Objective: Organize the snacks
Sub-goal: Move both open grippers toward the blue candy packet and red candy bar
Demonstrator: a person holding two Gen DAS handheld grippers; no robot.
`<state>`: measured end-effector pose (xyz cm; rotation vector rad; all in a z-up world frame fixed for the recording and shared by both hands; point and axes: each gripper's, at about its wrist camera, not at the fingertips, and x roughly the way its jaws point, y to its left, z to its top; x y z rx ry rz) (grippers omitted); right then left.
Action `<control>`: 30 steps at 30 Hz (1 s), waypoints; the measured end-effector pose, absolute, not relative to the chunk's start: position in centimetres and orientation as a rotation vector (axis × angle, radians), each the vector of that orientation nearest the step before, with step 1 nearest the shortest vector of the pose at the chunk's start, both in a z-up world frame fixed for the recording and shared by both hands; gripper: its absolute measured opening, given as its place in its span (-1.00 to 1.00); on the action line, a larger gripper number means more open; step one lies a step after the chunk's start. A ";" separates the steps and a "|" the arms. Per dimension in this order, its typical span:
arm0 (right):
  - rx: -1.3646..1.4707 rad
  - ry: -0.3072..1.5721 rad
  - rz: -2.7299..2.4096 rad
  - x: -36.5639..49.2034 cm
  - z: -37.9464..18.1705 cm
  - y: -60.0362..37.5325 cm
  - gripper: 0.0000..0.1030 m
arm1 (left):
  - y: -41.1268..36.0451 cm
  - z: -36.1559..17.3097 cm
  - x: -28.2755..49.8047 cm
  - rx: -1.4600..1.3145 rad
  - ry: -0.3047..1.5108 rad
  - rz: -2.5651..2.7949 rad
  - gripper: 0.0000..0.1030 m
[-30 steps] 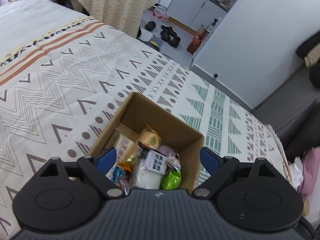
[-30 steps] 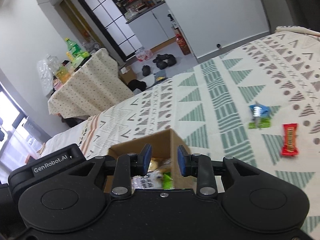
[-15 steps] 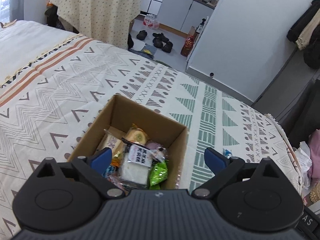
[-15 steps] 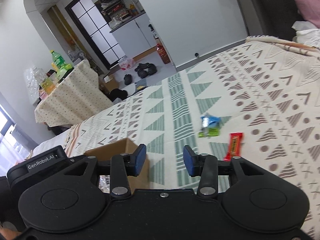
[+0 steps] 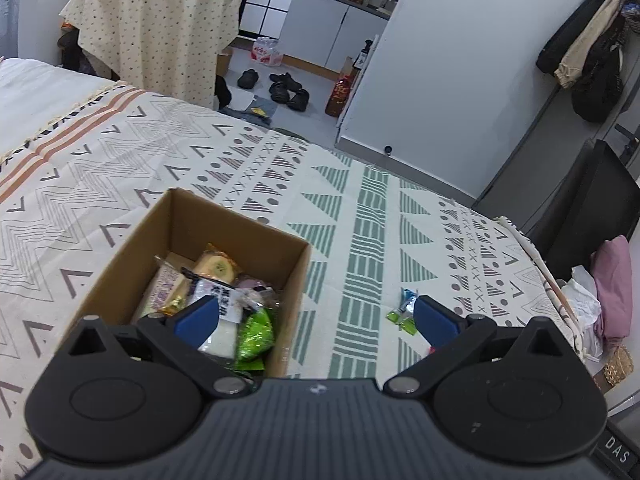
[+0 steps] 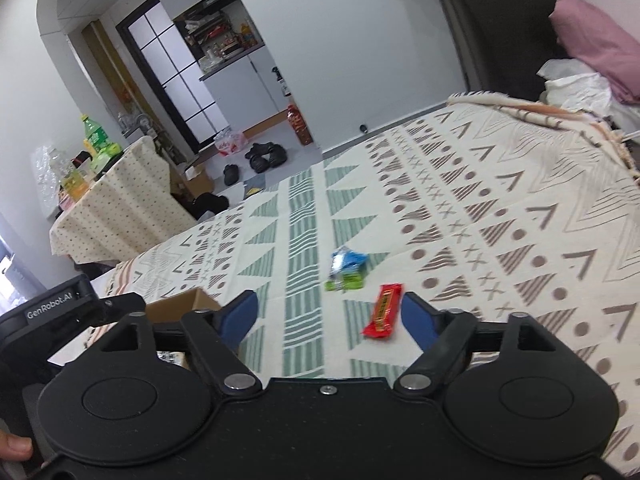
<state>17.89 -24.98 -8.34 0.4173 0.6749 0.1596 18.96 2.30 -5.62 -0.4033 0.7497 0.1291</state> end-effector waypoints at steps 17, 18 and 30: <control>0.383 0.675 0.167 17.2 -10.9 -29.5 0.94 | -1.6 -7.1 19.9 -0.341 0.810 0.085 1.00; 0.396 0.679 0.177 17.2 -11.3 -29.7 0.94 | -1.7 -7.3 20.0 -0.337 0.818 0.081 1.00; 0.550 0.743 0.193 19.4 -15.1 -30.7 0.82 | -4.2 -8.8 21.9 -0.312 0.837 0.039 0.99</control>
